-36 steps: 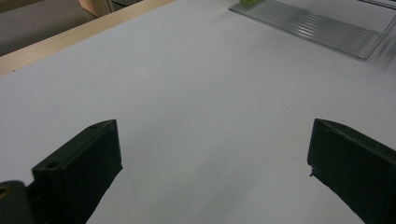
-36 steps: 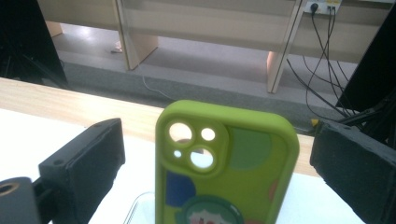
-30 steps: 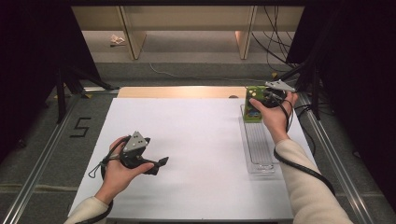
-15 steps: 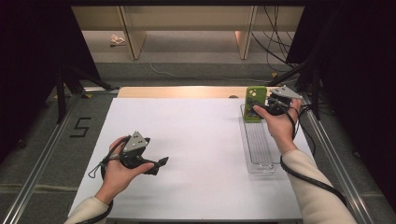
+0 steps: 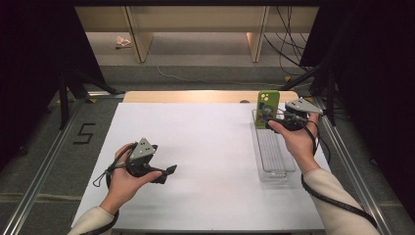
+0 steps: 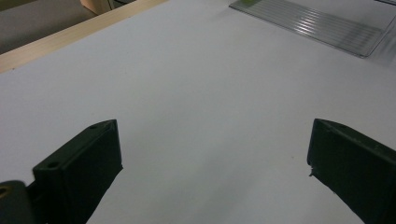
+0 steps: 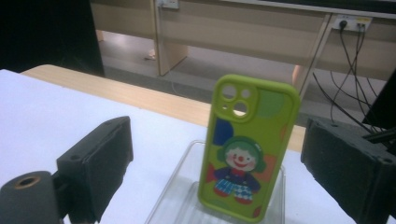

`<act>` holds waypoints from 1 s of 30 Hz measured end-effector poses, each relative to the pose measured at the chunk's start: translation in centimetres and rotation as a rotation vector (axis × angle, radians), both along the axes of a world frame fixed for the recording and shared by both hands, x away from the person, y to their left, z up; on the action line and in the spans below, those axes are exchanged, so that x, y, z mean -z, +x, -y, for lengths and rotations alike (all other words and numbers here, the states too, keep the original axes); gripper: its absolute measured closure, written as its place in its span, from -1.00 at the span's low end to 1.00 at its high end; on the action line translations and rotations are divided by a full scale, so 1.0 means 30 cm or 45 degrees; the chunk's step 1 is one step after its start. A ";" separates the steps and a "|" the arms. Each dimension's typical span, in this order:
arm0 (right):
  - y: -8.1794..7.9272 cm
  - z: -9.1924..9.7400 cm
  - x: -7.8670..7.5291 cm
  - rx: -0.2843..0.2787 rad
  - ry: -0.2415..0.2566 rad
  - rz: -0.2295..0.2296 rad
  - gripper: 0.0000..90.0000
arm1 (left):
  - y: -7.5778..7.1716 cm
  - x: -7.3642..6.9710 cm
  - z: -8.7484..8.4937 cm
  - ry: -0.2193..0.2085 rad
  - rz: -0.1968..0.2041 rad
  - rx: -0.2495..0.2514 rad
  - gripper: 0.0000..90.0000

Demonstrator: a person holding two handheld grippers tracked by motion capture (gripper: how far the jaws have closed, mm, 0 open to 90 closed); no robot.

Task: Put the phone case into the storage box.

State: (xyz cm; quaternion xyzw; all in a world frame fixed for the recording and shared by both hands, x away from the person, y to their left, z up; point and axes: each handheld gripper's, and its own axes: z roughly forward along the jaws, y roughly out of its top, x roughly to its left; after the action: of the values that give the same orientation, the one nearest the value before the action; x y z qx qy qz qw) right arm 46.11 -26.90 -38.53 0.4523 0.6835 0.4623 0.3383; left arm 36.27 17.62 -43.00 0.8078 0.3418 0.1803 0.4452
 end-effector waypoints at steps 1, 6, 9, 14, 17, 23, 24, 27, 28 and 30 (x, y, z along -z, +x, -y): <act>-0.007 -0.002 -0.001 -0.006 0.005 -0.002 -0.77 | 0.000 -0.001 -0.001 0.000 0.000 0.000 -0.94; -0.038 -0.014 0.003 -0.053 0.010 -0.005 -0.77 | 0.000 -0.002 -0.002 -0.001 0.002 0.000 -0.94; -0.057 -0.019 0.005 -0.081 0.001 -0.006 -0.77 | -0.001 -0.003 -0.003 -0.003 0.004 0.000 -0.94; -0.087 -0.020 0.006 -0.120 0.009 -0.007 -0.76 | -0.001 -0.004 -0.004 -0.002 0.005 -0.001 -0.94; -0.107 -0.020 0.010 -0.145 0.015 -0.013 -0.76 | -0.001 -0.006 -0.005 -0.001 0.004 -0.003 -0.94; -0.148 -0.014 0.019 -0.193 0.015 -0.021 -0.74 | 0.000 -0.004 -0.004 -0.002 0.004 -0.003 -0.94; -0.155 -0.014 0.019 -0.196 0.019 -0.016 -0.74 | 0.000 -0.004 -0.004 -0.002 0.005 -0.003 -0.94; -0.172 -0.014 0.019 -0.225 0.025 -0.015 -0.74 | 0.000 -0.005 -0.006 -0.001 0.004 -0.004 -0.94; -0.177 -0.015 0.020 -0.230 0.023 -0.016 -0.74 | 0.000 -0.005 -0.006 -0.001 0.004 -0.003 -0.94; -0.188 -0.016 0.022 -0.244 0.031 -0.020 -0.74 | 0.000 -0.005 -0.007 -0.001 0.005 -0.005 -0.94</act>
State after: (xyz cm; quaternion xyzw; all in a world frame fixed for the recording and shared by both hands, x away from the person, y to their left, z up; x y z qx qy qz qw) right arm 40.47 -26.42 -39.20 0.3925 0.7207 0.4973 0.2815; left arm 36.26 17.83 -42.85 0.8067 0.3424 0.1824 0.4458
